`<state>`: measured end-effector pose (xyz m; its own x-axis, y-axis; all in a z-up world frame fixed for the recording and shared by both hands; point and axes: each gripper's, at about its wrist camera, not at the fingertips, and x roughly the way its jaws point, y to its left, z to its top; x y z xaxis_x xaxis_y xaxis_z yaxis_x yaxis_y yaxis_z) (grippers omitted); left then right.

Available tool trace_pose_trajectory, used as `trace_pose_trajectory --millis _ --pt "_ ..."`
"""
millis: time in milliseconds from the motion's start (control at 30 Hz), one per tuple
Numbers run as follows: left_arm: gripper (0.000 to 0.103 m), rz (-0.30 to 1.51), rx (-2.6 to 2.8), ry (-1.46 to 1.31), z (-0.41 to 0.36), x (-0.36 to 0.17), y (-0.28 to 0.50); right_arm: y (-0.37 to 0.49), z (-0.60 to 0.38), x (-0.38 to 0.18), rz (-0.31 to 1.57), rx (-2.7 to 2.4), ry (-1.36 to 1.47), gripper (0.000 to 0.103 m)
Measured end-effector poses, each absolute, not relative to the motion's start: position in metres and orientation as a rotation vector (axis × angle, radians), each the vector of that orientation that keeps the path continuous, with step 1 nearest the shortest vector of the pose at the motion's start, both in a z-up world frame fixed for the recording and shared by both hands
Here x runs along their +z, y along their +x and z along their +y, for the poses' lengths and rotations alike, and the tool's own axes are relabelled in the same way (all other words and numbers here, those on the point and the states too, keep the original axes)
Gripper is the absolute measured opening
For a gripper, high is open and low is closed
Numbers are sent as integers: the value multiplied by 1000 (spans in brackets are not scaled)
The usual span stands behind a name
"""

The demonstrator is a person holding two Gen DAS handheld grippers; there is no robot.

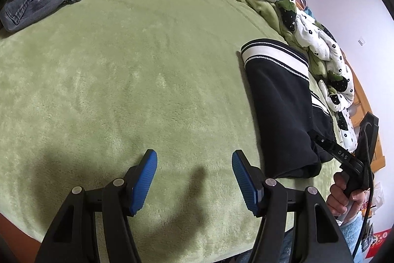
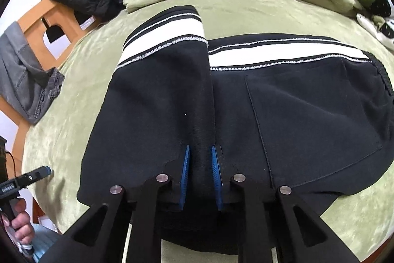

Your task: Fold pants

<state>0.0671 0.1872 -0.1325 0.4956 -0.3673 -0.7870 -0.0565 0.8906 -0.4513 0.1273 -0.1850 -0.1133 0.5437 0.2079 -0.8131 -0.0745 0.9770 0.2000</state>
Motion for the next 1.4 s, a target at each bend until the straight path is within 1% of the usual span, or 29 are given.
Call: trace_pose_trajectory --millis 67,367,667,800,900,1067,1133,1167,1200,1233,1267,1300,1400 --pt "61 1045 -193 -457 189 -133 67 128 -186 -114 987 177 170 33" --pt "61 1052 -194 -506 200 -137 67 125 -167 -119 989 155 49 35" --pt "61 1087 -219 -576 203 -145 70 123 -177 -113 962 122 65 35" --pt "61 1100 -222 -568 197 -145 72 126 -175 -120 999 153 61 40" --pt "61 1099 -236 -554 192 -143 73 131 -179 -126 1026 164 100 43" --pt "61 1103 -248 -537 191 -143 76 144 -191 -135 1058 188 222 43" --pt "61 1103 -257 -541 190 -142 75 148 -190 -137 1057 189 224 40" --pt "61 1102 -262 -541 190 -142 75 149 -187 -137 1048 191 218 33" --pt "61 1101 -265 -540 191 -142 75 148 -186 -136 1041 193 208 28" --pt "61 1099 -268 -541 191 -141 75 148 -183 -135 1029 187 189 25" --pt "61 1098 -269 -541 191 -141 75 146 -180 -133 1013 182 171 17" --pt "61 1098 -272 -543 192 -141 74 144 -178 -131 1000 186 163 14" --pt "61 1097 -279 -549 194 -141 74 139 -179 -123 955 191 183 12"
